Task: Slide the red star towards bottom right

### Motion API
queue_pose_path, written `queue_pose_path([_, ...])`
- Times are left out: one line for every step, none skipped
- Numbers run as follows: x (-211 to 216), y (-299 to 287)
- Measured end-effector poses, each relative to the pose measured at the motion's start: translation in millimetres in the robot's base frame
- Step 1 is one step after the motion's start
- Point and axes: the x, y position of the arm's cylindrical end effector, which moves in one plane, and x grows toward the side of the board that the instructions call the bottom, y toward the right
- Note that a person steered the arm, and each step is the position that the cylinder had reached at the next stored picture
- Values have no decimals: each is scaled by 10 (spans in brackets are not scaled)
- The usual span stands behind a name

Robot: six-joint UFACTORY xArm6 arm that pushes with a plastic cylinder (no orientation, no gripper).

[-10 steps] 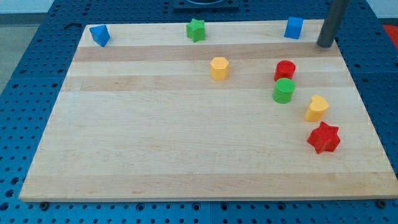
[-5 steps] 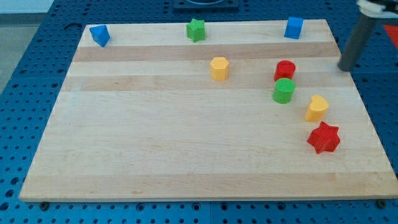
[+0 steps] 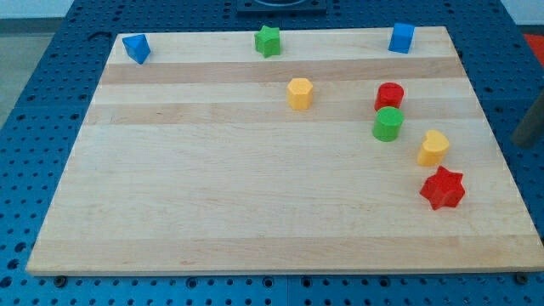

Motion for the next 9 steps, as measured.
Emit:
queue_pose_path([189, -248])
queue_pose_path([432, -652])
queue_pose_path([560, -1187])
queue_pose_path([567, -1910])
queue_pose_path([567, -2322])
queue_pose_path([568, -2114])
queue_pose_path([654, -1640])
queue_pose_path([659, -1119])
queue_pose_path([766, -728])
